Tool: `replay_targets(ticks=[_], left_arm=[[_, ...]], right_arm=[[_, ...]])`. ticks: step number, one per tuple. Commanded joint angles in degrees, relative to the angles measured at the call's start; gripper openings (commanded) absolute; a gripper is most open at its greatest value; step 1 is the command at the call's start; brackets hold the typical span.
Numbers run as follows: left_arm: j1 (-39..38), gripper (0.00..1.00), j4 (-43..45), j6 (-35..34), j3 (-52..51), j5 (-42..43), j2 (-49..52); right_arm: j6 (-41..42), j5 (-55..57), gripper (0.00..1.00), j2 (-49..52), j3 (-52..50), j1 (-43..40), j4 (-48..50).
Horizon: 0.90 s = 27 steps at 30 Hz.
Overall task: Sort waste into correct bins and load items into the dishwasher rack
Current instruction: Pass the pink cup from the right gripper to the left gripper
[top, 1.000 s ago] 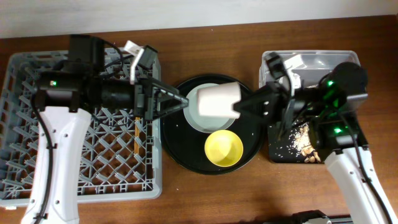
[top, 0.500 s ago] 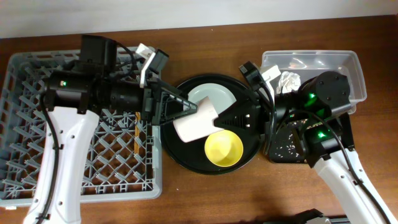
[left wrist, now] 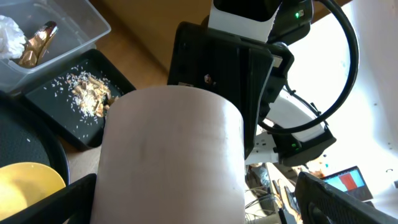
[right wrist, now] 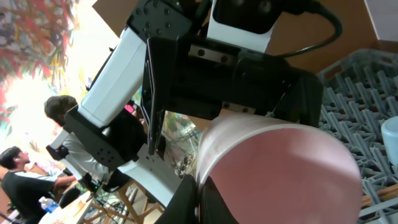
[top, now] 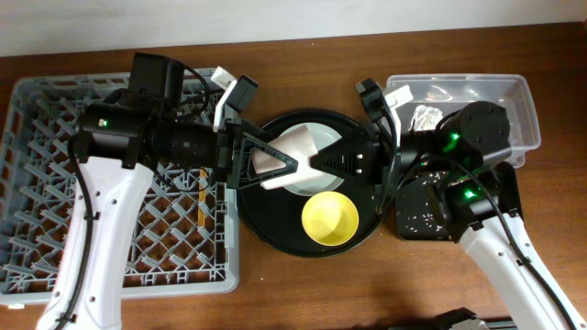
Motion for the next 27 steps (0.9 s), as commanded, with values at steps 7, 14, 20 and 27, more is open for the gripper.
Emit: replay_targets(ticks=[7,14,20,27], left_arm=[[-0.17,0.94,-1.62,1.11,0.24,-1.31,0.20],[-0.17,0.81,-1.68,1.14,0.24,-1.33,0.20],[-0.17,0.35,-1.84,1.14,0.24,-2.36,0.20],[-0.13,0.35,-1.62,1.14,0.24,-2.40,0.20]], right_arm=[[0.31,6.25,0.04,0.15,0.11,0.46,0.35],[0.70,7.56,0.04,0.15,0.11,0.48,0.09],[0.70,7.54,0.04,0.15,0.11,0.48,0.11],[0.72,7.28,0.54,0.15,0.11,-0.31,0.11]])
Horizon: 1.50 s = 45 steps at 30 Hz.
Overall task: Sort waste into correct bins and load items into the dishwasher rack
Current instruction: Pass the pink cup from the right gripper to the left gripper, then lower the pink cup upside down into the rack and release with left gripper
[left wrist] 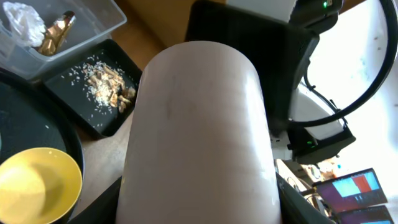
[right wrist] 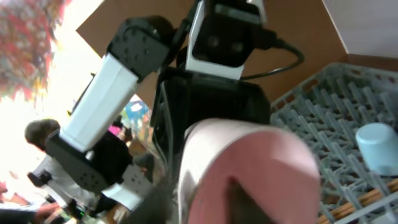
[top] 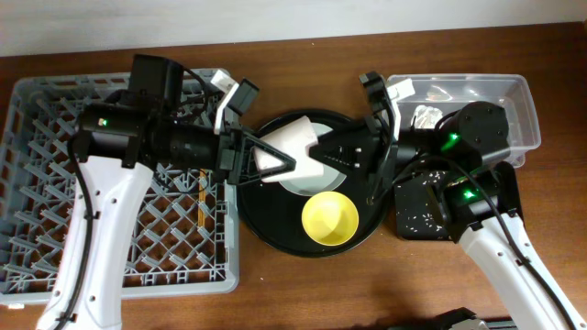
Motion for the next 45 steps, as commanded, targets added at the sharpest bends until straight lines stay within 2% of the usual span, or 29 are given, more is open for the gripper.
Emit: replay_targets(ticks=[1,5,7,9,11,12,14,15,17,20,23,26,30,34,37,40,45], left_arm=[[-0.07,0.35,0.33,-0.07,0.24,1.36,0.02],[3.10,0.27,0.33,-0.13,0.26,-4.33,-0.07],[5.86,0.26,0.20,-1.70,0.26,-12.39,-0.26],[8.55,0.26,0.17,-6.40,0.26,-24.79,-0.44],[11.21,0.26,-0.04,-18.23,0.24,-50.97,-0.52],[11.76,0.26,-0.48,-22.56,0.24,-60.87,-0.50],[12.11,0.26,-2.25,-29.29,0.24,-76.26,-0.50],[12.11,0.26,-3.13,-30.64,0.24,-79.56,-0.50],[12.11,0.26,-4.90,-31.91,0.24,-80.85,-0.39],[12.11,0.26,-8.33,-32.94,0.24,-81.94,0.11],[12.09,0.26,-11.32,-35.76,0.07,-86.05,1.25],[12.07,0.26,-11.34,-35.76,-1.55,-84.76,2.32],[11.69,0.26,-10.21,-35.74,-7.28,-84.59,2.47],[11.67,0.26,-5.35,-34.80,-15.74,-81.92,2.47],[11.69,0.26,0.48,-30.18,-21.40,-75.14,2.47],[11.74,0.26,5.35,-29.88,-24.50,-74.55,2.47],[11.72,0.27,7.82,-29.90,-25.22,-74.55,2.47]], right_arm=[[-0.07,0.94,0.64,0.11,0.11,-1.44,0.13],[1.16,-2.25,0.79,0.11,0.11,-5.46,-0.35],[1.11,-3.23,0.82,0.11,0.11,-7.34,-3.69],[0.13,-3.50,0.86,0.11,0.11,-9.07,-8.92],[-4.79,-3.30,0.87,0.11,0.11,-10.99,-17.20],[-7.89,-2.14,0.88,0.11,0.11,-11.54,-22.25],[-12.98,2.51,0.88,0.11,0.11,-11.45,-31.52],[-15.87,7.15,0.88,0.11,0.11,-11.02,-37.90],[-19.82,18.69,0.87,0.11,0.11,-9.35,-48.61],[-21.53,36.72,0.88,0.11,0.11,-4.76,-58.45],[-21.46,47.43,0.88,0.11,0.11,1.60,-61.31],[-21.42,53.66,0.88,0.11,0.11,6.54,-62.14],[-21.42,57.53,0.88,0.13,0.11,9.38,-62.71],[-21.44,57.48,0.89,0.13,0.11,9.31,-62.99],[-21.44,57.48,0.89,0.13,0.11,9.31,-63.21],[-21.44,57.48,0.89,0.13,0.11,9.31,-63.43],[-21.44,57.48,0.89,0.13,0.11,9.31,-63.43]])
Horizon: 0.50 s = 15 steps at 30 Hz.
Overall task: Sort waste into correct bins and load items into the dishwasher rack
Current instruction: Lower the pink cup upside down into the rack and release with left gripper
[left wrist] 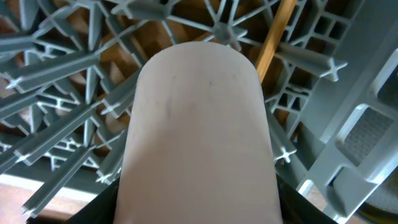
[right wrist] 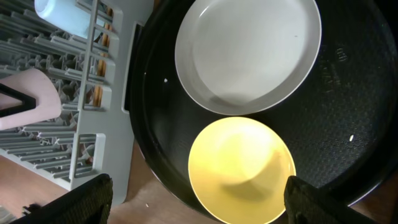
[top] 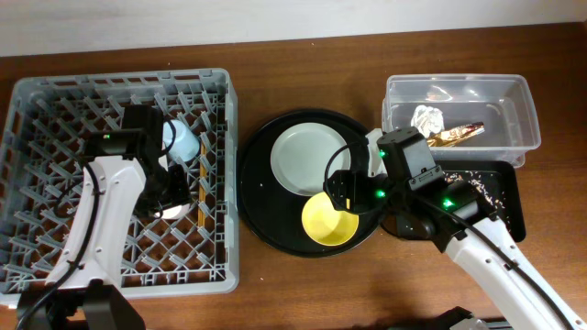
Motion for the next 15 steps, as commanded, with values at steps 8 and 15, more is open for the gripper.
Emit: replay_targets(ticks=[8,15], left_arm=[[-0.09,0.86,0.57,1.11,-0.46,1.07,0.04],[-0.09,0.99,0.09,1.09,1.57,1.09,0.02]], right_arm=[[-0.59,1.05,0.89,-0.04,0.07,0.31,-0.22],[-0.61,1.03,0.89,-0.04,0.07,0.31,-0.90]])
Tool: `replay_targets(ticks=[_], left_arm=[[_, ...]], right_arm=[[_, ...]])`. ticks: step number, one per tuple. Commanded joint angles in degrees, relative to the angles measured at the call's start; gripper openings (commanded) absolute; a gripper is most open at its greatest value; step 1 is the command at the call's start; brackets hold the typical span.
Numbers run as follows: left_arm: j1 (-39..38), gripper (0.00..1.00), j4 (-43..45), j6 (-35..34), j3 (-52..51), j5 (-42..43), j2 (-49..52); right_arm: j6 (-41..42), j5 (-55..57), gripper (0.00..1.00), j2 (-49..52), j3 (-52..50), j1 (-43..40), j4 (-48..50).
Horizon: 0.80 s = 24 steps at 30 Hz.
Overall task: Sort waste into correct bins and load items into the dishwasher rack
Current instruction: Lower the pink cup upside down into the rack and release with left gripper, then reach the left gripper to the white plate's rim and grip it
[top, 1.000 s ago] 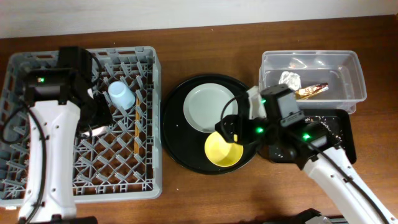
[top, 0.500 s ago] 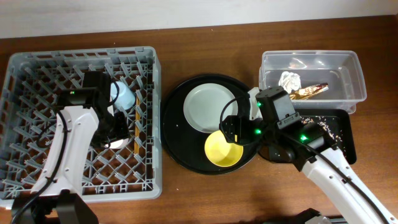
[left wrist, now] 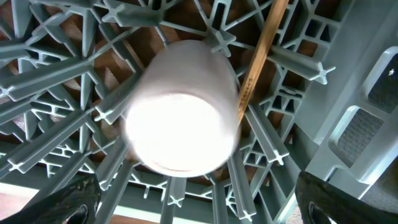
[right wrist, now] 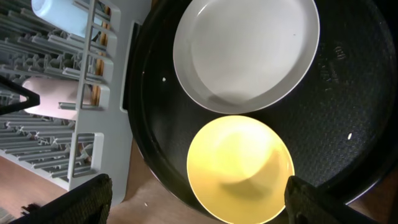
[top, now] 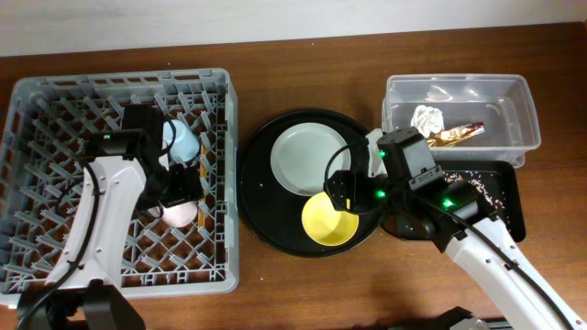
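A pink cup stands mouth down among the prongs of the grey dishwasher rack, also seen as the pink cup from above. My left gripper hangs just above it, open, its fingers on either side and apart from the cup. A pale blue cup sits in the rack behind it. My right gripper is open over the yellow bowl, which lies beside a white plate on the round black tray.
A wooden chopstick lies in the rack right of the pink cup. A clear bin with paper and foil waste stands at the back right. In front of it is a black tray of food scraps.
My left gripper has opened and drawn back from the pink cup, which now stands by itself in the rack. The right arm has not moved.
Both grippers met at the pink cup above the black tray. Then the left gripper held it there while the right stood off. Later the left gripper had the cup down in the rack and the right was open over the yellow bowl. Now the cup is released.
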Motion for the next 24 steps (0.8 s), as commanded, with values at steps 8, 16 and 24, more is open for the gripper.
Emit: replay_targets(ticks=[8,16,24], left_arm=[[0.48,0.99,-7.39,0.44,20.17,0.33,-0.04],[5.18,0.99,-11.19,-2.75,30.49,0.63,-4.02],[4.26,0.99,-16.20,0.26,30.36,0.61,-4.22]], right_arm=[[-0.63,0.50,0.79,1.99,0.02,4.92,-1.88],[1.18,13.27,0.78,13.84,0.04,16.17,0.50],[-4.33,11.39,0.89,13.75,3.67,6.75,3.37]])
